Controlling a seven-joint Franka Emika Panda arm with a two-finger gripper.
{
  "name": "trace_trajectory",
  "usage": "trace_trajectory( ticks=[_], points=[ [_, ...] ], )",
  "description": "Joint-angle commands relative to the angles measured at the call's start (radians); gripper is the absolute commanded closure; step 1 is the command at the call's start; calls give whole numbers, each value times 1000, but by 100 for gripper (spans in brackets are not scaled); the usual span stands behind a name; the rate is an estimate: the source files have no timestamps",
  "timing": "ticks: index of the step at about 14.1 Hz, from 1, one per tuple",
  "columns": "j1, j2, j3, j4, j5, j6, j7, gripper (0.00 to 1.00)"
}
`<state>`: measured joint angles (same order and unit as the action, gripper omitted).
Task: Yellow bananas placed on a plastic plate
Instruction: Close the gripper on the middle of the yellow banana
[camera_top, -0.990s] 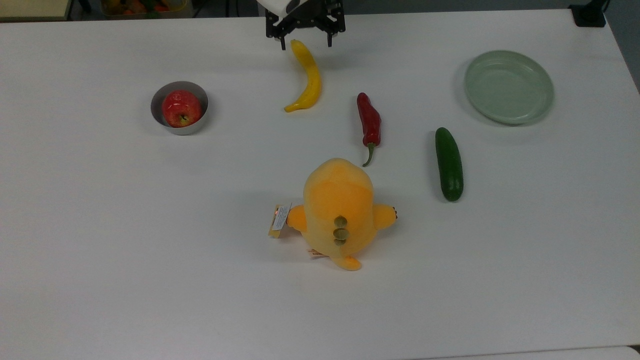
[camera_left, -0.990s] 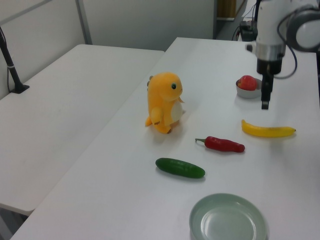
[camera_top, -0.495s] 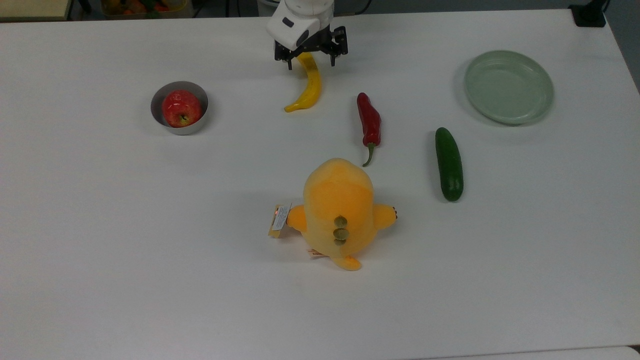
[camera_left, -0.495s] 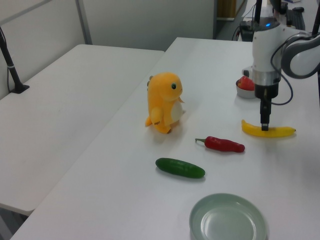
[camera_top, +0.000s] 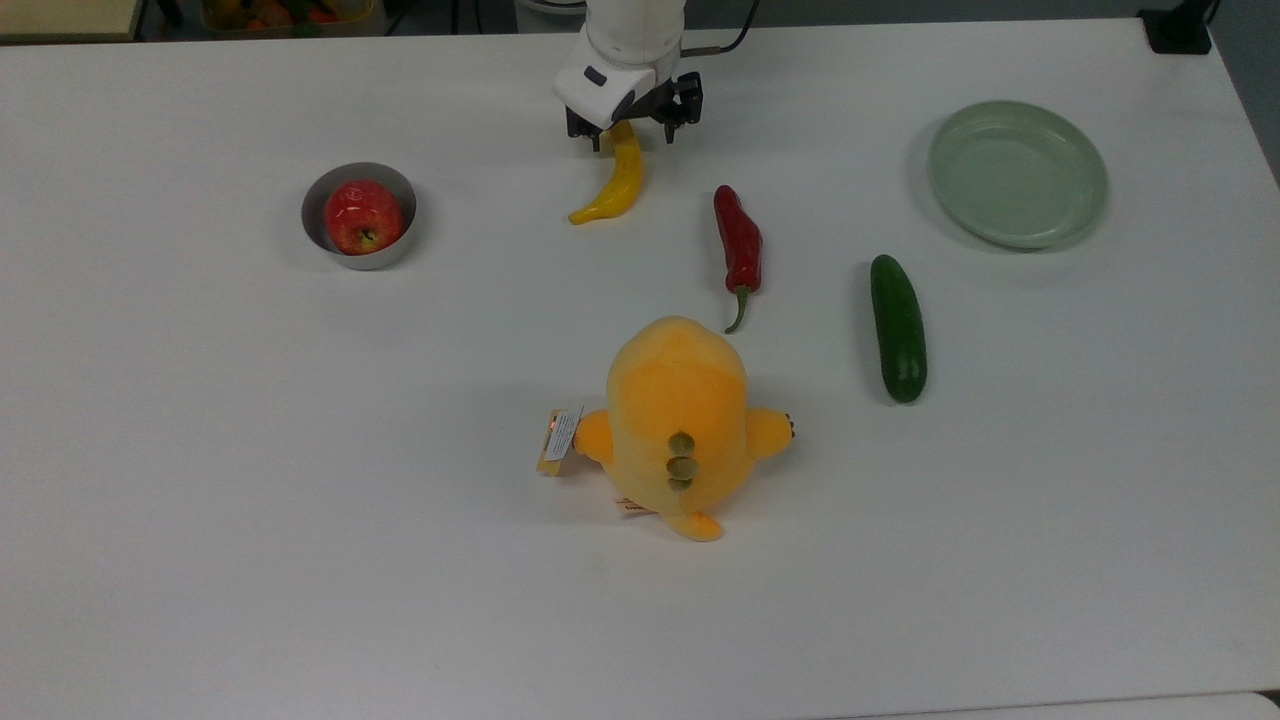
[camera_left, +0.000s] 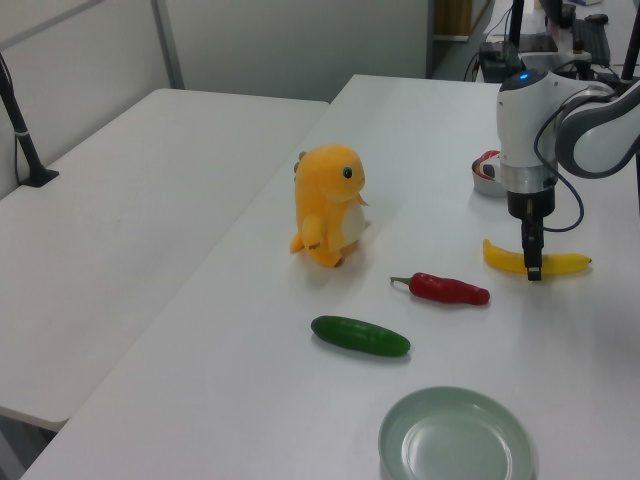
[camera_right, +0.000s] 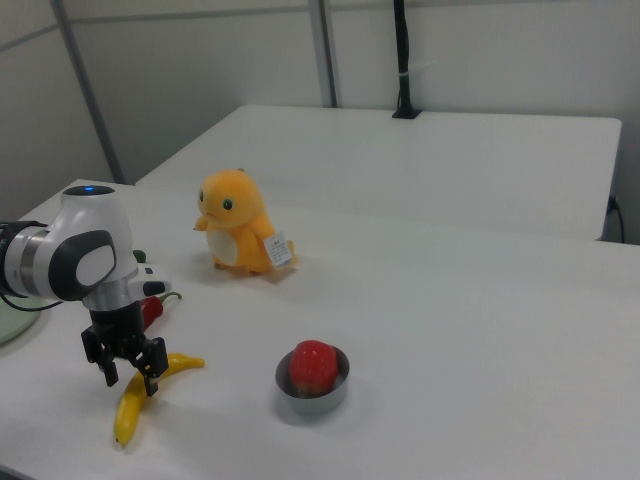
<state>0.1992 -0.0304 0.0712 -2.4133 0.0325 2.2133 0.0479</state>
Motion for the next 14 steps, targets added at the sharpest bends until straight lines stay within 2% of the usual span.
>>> trace_trajectory(
  ticks=[1,2,4,9,14],
  points=[
    [3,9,4,3,-14,19,-6,69],
    [3,6,4,5,-14,19,-6,84],
    [3,3,4,8,-16,17,-8,91],
    [-7,-32,4,36,-14,2,-9,92],
    [-12,-91,4,130,-6,-60,0,92]
  ],
)
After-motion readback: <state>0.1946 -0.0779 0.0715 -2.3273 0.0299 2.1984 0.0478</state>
